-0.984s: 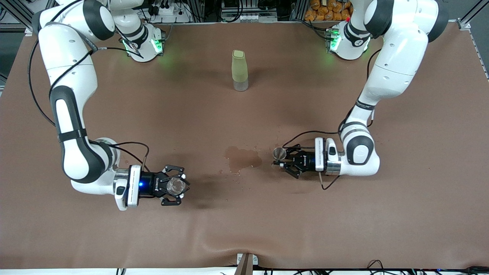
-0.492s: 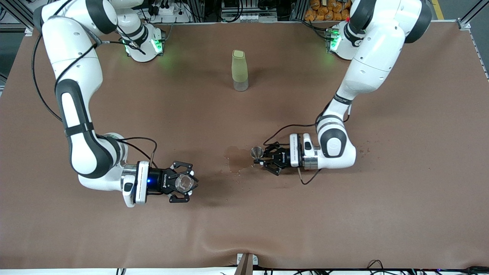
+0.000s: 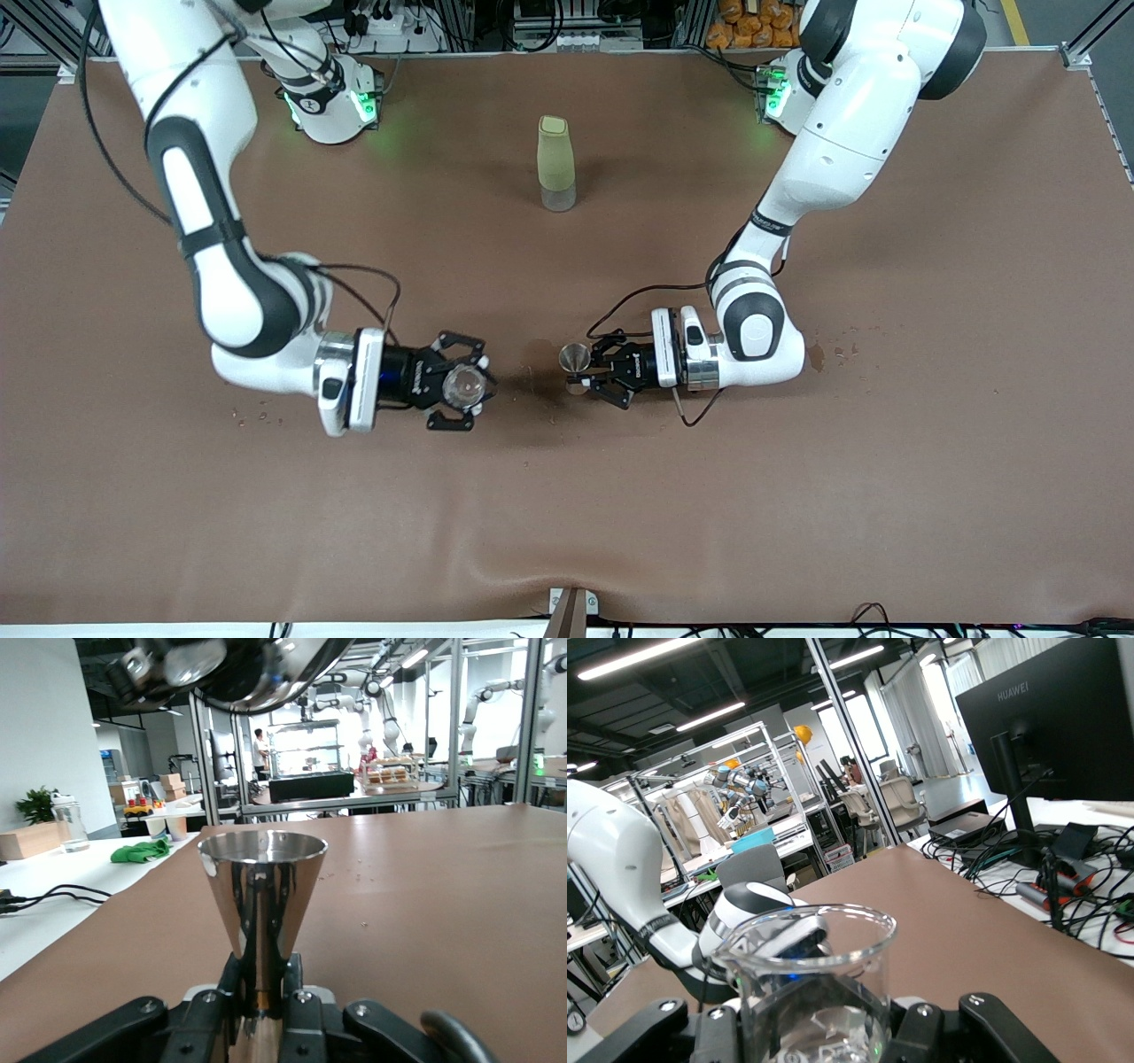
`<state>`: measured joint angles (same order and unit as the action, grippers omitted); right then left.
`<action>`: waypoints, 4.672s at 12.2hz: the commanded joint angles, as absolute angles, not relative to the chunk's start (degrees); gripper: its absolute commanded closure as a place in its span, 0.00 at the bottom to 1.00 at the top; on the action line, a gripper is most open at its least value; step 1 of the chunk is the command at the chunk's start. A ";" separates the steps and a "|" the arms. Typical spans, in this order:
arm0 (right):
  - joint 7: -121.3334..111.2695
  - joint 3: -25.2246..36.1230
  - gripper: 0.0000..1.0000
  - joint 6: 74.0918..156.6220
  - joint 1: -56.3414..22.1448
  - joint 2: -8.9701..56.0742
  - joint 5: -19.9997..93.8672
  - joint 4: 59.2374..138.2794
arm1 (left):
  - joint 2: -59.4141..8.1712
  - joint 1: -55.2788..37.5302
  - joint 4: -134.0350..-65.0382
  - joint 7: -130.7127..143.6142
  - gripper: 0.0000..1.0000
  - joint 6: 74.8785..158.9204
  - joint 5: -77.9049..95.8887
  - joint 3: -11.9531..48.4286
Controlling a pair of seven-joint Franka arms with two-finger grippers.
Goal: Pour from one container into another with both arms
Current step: 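Carry the beaker and jigger toward each other at the table middle, then raise the beaker above the jigger and tilt it with the right gripper, then hold the beaker tilted over the jigger, pouring liquid into it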
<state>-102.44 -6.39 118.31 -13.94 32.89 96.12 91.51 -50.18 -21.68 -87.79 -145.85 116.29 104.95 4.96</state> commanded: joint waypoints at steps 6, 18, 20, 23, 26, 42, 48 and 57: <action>-93.43 -5.80 1.00 122.16 -19.50 22.60 102.73 102.91 | -51.24 -22.94 -86.40 -146.42 1.00 116.89 108.46 4.57; -70.95 -5.80 1.00 137.28 -30.14 17.67 108.81 106.79 | -52.82 -24.35 -86.66 -149.41 1.00 116.89 110.66 4.57; -68.04 -6.50 1.00 138.68 -30.67 17.75 108.90 107.31 | -52.65 -24.26 -86.75 -149.85 1.00 116.89 110.48 4.57; -65.05 -8.25 1.00 141.32 -30.67 17.84 110.38 107.67 | -52.56 -24.35 -87.01 -149.85 1.00 116.89 110.57 4.66; -63.47 -9.75 1.00 145.01 -30.67 18.37 112.50 107.67 | -52.29 -24.35 -88.41 -149.76 1.00 116.46 110.57 4.66; -52.49 -10.11 1.00 145.02 -30.15 22.06 112.94 105.47 | -50.45 -23.64 -91.67 -149.06 1.00 115.40 110.30 5.89; -47.73 -10.11 1.00 144.58 -30.15 22.24 112.94 104.68 | -49.05 -23.29 -92.90 -148.10 1.00 115.22 110.22 5.89; -44.22 -10.11 1.00 144.32 -30.15 22.24 113.38 104.50 | -48.69 -22.94 -92.99 -147.74 1.00 115.05 109.95 6.15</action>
